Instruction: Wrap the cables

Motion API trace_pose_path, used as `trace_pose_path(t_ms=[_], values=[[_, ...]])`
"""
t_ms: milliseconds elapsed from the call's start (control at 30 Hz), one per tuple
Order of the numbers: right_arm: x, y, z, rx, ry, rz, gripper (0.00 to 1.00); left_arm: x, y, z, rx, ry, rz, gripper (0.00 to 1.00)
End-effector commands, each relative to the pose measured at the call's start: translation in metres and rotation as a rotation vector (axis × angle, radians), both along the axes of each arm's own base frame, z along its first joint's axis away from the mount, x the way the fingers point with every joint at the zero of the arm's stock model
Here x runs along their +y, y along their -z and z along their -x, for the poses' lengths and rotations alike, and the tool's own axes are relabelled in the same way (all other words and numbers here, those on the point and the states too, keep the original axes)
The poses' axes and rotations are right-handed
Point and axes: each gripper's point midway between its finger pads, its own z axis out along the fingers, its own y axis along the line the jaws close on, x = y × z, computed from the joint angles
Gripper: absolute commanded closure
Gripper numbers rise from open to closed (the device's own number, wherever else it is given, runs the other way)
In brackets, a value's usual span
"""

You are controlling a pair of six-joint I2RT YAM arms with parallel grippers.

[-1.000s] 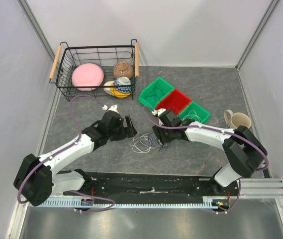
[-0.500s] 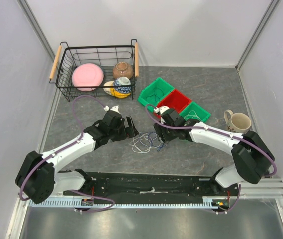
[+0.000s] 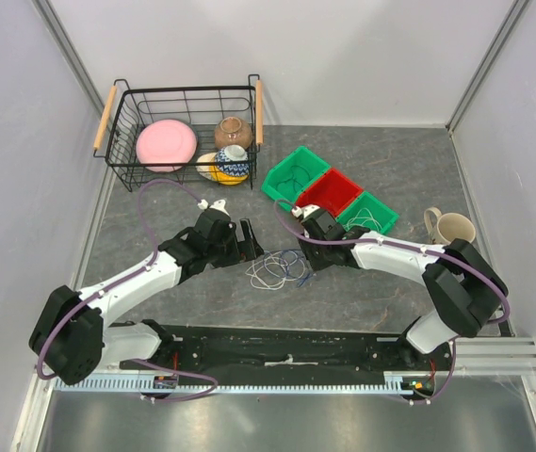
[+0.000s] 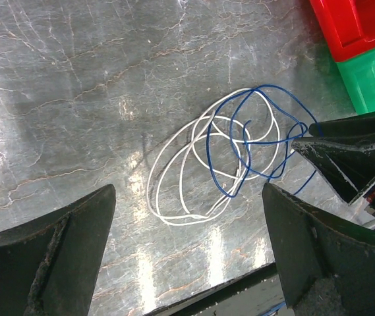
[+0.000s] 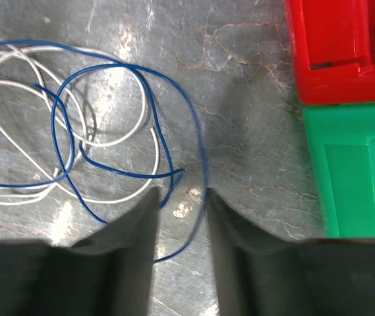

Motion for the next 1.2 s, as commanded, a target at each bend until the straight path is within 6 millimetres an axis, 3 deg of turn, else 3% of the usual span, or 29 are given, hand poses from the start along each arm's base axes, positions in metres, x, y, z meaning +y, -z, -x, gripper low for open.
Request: trace_pose_path(t_ms=[0,133,233,333,433,467,533,567,867,967,1033,1167], values=[[0.008,-0.003,-0.009,-0.035,0.019,-0.042,0.67,-0.01,-0.017,-0.008,-0.04,0.005,0.053,0.0],[0.007,-0.005,-0.012,-0.049,0.028,-0.036,0.81,-0.01,-0.017,-0.007,-0.038,0.007,0.055,0.0],[0.008,-0.014,-0.015,-0.076,0.033,-0.052,1.0,-0.009,-0.019,-0.006,-0.045,0.01,0.056,0.0],[0.011,-0.038,-0.021,-0.142,0.022,-0.087,1.0,-0.007,-0.021,-0.004,-0.054,0.009,0.057,0.01],[0.018,-0.077,-0.026,-0.236,-0.032,-0.155,1.0,-0.005,-0.022,-0.003,-0.062,0.007,0.056,0.0],[0.02,-0.1,-0.029,-0.291,-0.035,-0.198,1.0,-0.005,-0.022,-0.003,-0.065,0.006,0.057,0.01],[0.021,-0.125,-0.032,-0.356,-0.054,-0.233,1.0,-0.004,-0.024,-0.003,-0.072,0.007,0.058,0.01],[0.022,-0.15,-0.034,-0.414,-0.053,-0.272,1.0,-0.004,-0.023,-0.003,-0.069,0.006,0.057,0.01],[0.011,-0.286,-0.063,-0.785,0.022,-0.372,1.0,-0.004,-0.02,-0.001,-0.071,0.017,0.06,0.0],[0.014,-0.319,-0.074,-0.882,0.02,-0.387,1.0,-0.005,-0.017,0.0,-0.068,0.02,0.065,0.01],[0.013,-0.325,-0.087,-0.911,0.045,-0.345,1.0,-0.006,-0.018,0.0,-0.066,0.025,0.069,0.01],[0.012,-0.358,-0.111,-1.025,0.067,-0.28,1.0,-0.007,-0.016,0.001,-0.059,0.031,0.069,0.01]])
